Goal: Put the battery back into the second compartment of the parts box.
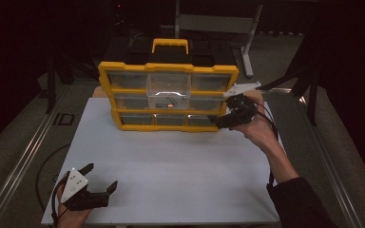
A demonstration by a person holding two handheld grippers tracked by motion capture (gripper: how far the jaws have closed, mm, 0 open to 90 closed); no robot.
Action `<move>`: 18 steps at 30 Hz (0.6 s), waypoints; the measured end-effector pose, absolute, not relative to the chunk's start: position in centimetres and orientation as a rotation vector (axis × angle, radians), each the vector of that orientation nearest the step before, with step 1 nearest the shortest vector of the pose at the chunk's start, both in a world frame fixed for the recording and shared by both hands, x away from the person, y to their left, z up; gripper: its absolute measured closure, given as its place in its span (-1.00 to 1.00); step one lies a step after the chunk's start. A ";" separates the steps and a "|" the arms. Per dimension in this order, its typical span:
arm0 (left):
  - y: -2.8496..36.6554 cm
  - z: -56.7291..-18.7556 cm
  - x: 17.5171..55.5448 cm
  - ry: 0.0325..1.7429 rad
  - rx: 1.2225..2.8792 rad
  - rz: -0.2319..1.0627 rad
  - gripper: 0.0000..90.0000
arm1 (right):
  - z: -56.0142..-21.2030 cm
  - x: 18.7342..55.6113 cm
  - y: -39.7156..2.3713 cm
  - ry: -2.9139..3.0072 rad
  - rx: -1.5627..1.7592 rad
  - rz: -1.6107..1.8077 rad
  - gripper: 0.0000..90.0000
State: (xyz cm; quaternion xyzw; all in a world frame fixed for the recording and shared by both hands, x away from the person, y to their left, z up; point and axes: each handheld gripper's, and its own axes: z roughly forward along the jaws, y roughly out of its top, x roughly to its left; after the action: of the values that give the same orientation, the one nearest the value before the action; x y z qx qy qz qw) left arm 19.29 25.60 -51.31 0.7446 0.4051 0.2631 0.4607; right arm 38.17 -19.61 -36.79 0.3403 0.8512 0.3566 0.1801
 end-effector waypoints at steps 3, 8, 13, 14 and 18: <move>25.6 -51.3 19.3 1.000 1.827 0.650 -1.00 | -40.2 37.3 -21.6 2.388 0.997 0.963 -0.70; 25.9 -51.3 19.5 1.010 1.823 0.656 -1.00 | -42.7 36.0 -23.5 2.364 1.059 0.969 -0.72; 26.4 -51.3 19.8 1.025 1.820 0.671 -1.00 | -45.8 33.2 -26.7 2.326 1.160 1.007 -0.73; 26.5 -51.3 19.9 1.031 1.816 0.671 -1.00 | -45.8 33.2 -26.7 2.326 1.160 1.007 -0.73; 27.6 -51.7 20.4 1.075 1.806 0.680 -1.00 | -47.7 30.9 -28.5 2.265 1.210 1.028 -0.74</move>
State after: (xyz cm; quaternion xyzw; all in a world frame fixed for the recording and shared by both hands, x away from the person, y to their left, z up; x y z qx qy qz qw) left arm 20.44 27.58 -51.71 0.7303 0.4346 0.2749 0.4497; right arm 30.92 -28.49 -47.67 0.4296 0.8045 0.3653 0.1865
